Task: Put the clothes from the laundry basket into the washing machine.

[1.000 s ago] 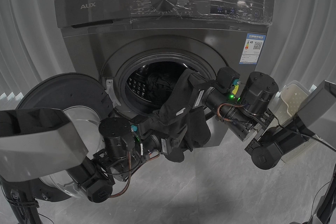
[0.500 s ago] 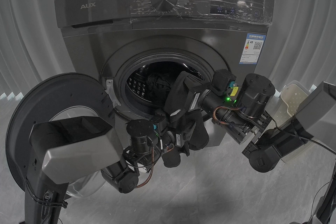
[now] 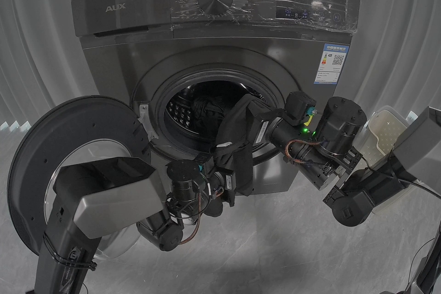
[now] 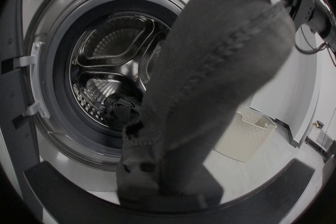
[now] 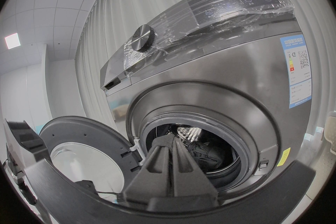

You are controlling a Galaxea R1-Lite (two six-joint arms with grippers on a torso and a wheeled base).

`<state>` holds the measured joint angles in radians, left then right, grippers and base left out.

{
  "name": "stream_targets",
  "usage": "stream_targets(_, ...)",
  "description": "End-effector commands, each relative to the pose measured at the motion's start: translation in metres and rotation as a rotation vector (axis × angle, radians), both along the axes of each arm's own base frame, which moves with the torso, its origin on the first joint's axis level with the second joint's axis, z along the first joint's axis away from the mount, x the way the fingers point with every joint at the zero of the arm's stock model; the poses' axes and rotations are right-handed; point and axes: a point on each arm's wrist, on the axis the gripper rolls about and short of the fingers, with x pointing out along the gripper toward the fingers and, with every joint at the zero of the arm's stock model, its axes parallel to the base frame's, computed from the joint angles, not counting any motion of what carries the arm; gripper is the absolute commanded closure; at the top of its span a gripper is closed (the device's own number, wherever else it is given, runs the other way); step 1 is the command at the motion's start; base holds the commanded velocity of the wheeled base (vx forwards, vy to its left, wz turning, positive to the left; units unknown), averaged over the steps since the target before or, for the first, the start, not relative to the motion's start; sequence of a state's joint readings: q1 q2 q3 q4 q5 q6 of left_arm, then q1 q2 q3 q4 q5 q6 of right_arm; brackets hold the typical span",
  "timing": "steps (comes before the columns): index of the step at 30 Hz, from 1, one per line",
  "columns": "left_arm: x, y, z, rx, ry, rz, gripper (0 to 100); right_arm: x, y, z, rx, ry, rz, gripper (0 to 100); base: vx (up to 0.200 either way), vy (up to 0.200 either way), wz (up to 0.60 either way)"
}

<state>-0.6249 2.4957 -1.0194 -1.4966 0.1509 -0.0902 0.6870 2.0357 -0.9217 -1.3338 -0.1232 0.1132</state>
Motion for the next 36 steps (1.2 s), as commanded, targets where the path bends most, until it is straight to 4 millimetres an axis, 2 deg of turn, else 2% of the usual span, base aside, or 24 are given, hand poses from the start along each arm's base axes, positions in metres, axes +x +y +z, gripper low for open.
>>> stream_targets(1, -0.020, 0.012, 0.036, -0.028, -0.028, -0.006, 100, 0.011, -0.014, -0.001, -0.002, 0.003, -0.048, 100, 0.000, 0.000, 0.00)
stream_targets(4, -0.031, 0.019, 0.053, -0.034, -0.039, -0.006, 100, 0.013, -0.020, -0.003, -0.006, 0.009, -0.065, 100, 0.000, 0.000, 0.00)
stream_targets(8, -0.041, 0.033, 0.080, -0.051, -0.071, 0.008, 100, -0.003, -0.032, -0.013, -0.055, 0.063, -0.060, 100, 0.000, 0.000, 0.00)
stream_targets(10, -0.040, 0.040, 0.089, -0.063, -0.089, 0.026, 100, -0.014, -0.036, -0.028, -0.102, 0.115, -0.047, 100, 0.000, 0.000, 0.00)
stream_targets(15, -0.038, 0.046, 0.096, -0.073, -0.102, 0.044, 100, -0.033, -0.044, -0.071, -0.212, 0.247, -0.032, 100, 0.000, 0.000, 0.00)
stream_targets(18, -0.039, 0.047, 0.103, -0.086, -0.120, 0.049, 100, -0.036, -0.040, -0.082, -0.229, 0.279, -0.014, 100, 0.000, 0.000, 0.00)
stream_targets(22, -0.040, 0.048, 0.107, -0.095, -0.127, 0.049, 100, -0.036, -0.034, -0.085, -0.235, 0.277, 0.001, 100, 0.000, 0.000, 0.00)
stream_targets(23, -0.040, 0.048, 0.108, -0.097, -0.128, 0.048, 100, -0.037, -0.032, -0.086, -0.238, 0.279, 0.005, 0, 0.000, 0.000, 0.00)
stream_targets(27, -0.042, 0.048, 0.106, -0.102, -0.126, 0.049, 100, -0.045, -0.025, -0.090, -0.248, 0.295, 0.028, 0, 0.000, 0.000, 0.00)
stream_targets(32, -0.049, 0.049, 0.110, -0.115, -0.124, 0.056, 100, -0.063, -0.036, -0.119, -0.352, 0.403, 0.038, 0, 0.000, 0.000, 0.00)
stream_targets(36, -0.052, 0.051, 0.103, -0.096, -0.101, 0.061, 100, -0.064, -0.037, -0.132, -0.378, 0.444, 0.035, 0, 0.000, 0.000, 0.00)
